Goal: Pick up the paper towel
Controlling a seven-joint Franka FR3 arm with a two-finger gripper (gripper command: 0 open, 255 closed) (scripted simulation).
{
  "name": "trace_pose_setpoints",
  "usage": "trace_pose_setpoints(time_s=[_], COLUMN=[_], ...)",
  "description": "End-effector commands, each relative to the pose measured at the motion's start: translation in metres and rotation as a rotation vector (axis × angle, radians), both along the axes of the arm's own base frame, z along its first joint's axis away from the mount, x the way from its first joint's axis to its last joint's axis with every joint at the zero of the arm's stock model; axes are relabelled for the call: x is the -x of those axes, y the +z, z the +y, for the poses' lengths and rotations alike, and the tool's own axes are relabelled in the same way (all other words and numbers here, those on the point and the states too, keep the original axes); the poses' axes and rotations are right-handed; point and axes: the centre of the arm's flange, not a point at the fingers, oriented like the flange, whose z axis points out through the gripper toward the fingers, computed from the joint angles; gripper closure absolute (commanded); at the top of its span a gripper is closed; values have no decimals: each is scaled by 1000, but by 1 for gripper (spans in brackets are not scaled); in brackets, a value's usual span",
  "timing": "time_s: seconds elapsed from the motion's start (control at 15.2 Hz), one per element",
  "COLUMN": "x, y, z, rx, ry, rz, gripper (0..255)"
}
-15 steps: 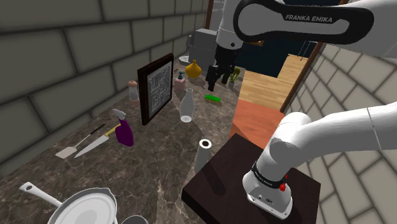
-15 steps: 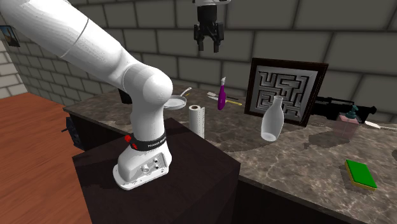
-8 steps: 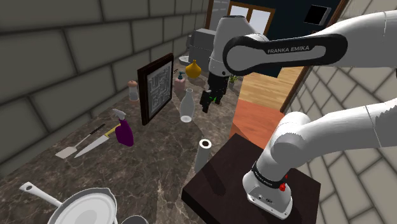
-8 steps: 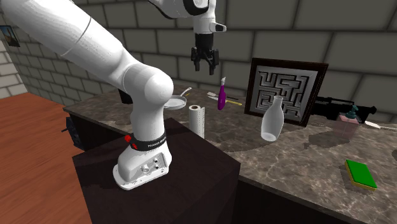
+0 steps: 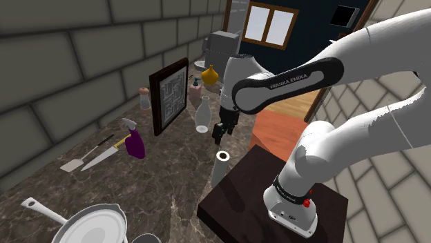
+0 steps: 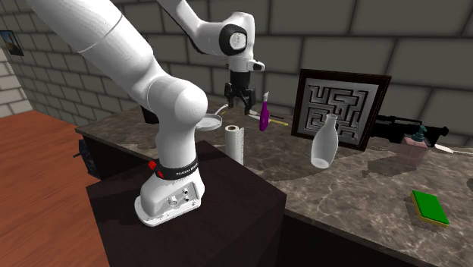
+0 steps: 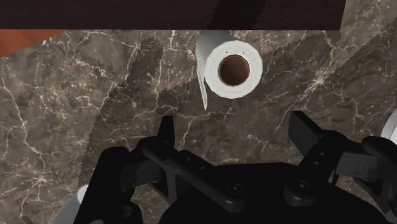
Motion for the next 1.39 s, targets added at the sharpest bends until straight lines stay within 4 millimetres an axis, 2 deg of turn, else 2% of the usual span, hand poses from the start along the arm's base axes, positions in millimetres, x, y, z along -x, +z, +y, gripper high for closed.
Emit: trace_pose_setpoints(time_s=[0.0,0.2,0.73,0.86,0.92,1.32], x=[1,3,3,3,3,3], y=[-25,-64,-105,-105,-105,-106], z=[5,12,12,12,12,13], rx=[-9,-23,-23,-23,-23,-23], ry=[10,26,26,26,26,26], rz=[6,19,20,20,20,20], gripper=[0,0,0,0,255,255])
